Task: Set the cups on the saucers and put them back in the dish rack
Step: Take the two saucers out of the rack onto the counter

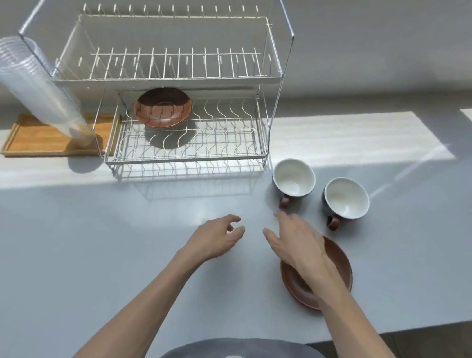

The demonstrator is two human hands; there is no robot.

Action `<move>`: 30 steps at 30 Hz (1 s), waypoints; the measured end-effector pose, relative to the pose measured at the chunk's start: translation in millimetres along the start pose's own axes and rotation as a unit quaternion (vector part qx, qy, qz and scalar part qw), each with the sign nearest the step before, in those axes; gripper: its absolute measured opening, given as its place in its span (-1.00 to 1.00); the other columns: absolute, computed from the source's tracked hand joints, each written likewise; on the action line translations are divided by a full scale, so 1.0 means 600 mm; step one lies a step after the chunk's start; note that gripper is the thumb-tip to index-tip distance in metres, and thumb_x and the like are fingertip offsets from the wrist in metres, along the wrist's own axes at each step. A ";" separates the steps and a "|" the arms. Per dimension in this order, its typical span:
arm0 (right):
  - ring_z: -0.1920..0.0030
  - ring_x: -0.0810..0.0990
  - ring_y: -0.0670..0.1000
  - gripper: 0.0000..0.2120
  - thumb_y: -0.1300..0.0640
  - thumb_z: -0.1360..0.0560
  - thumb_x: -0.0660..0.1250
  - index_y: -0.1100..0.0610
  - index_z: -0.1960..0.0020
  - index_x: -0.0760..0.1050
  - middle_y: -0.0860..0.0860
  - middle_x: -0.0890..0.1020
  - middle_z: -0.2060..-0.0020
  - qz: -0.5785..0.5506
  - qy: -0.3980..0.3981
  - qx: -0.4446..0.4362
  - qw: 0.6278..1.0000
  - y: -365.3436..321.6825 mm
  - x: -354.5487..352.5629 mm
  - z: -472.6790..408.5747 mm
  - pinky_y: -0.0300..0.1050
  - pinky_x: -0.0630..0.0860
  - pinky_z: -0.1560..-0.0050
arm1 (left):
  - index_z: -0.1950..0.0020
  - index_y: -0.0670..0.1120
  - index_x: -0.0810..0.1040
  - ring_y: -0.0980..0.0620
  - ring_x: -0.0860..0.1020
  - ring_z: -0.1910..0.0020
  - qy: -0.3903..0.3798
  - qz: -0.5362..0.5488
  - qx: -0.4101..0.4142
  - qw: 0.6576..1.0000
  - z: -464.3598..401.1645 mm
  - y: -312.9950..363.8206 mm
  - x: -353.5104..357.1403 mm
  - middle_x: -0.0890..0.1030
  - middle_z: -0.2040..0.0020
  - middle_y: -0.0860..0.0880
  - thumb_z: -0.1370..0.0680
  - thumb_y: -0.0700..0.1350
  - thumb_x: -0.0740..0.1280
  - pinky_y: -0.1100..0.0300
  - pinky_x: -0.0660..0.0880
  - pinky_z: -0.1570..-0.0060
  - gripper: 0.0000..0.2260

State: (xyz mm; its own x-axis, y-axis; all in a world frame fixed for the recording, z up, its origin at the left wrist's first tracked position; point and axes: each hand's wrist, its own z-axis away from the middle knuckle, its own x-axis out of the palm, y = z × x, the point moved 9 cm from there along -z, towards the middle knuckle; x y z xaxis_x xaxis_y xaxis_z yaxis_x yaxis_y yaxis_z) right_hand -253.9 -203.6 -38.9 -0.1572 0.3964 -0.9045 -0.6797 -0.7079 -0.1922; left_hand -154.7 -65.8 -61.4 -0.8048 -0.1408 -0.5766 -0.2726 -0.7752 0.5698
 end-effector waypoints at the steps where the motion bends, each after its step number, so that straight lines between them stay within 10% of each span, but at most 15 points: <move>1: -0.29 0.50 0.17 -0.50 -0.16 -0.59 0.14 0.04 -0.45 0.32 0.11 0.53 -0.29 0.006 -0.003 -0.016 1.000 -0.019 -0.003 -0.008 0.05 0.44 -0.18 | -0.51 0.07 0.37 -0.03 0.50 -0.34 0.009 -0.031 0.001 0.999 -0.001 -0.009 -0.015 0.54 -0.39 0.00 -0.64 0.16 0.14 0.05 0.42 -0.32 -0.55; 11: -0.32 0.45 0.13 -0.51 -0.13 -0.60 0.15 0.02 -0.47 0.30 0.06 0.48 -0.36 0.056 0.023 -0.185 0.981 -0.206 -0.043 -0.075 0.06 0.47 -0.13 | -0.51 0.00 0.32 -0.16 0.50 -0.29 0.136 -0.323 -0.051 0.935 0.004 -0.085 -0.172 0.51 -0.36 -0.10 -0.66 0.16 0.07 -0.03 0.37 -0.21 -0.54; 30: -0.43 0.33 0.13 -0.57 0.04 -0.57 0.24 0.04 -0.43 0.37 0.13 0.36 -0.45 0.012 0.160 -0.269 0.950 -0.383 -0.135 -0.263 0.06 0.49 -0.20 | -0.40 -0.06 0.51 -0.19 0.51 -0.33 0.391 -0.235 -0.022 0.890 -0.080 -0.109 -0.407 0.55 -0.36 -0.17 -0.58 0.00 0.31 -0.11 0.44 -0.25 -0.60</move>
State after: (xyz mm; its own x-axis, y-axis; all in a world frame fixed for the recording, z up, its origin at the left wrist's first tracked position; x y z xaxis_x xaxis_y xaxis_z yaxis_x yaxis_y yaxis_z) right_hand 28.2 -165.1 18.7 0.1159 0.2390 -0.9641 -0.2014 -0.9448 -0.2584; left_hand 84.9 -10.1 14.2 0.0090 -0.1668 -0.9860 -0.4470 -0.8827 0.1452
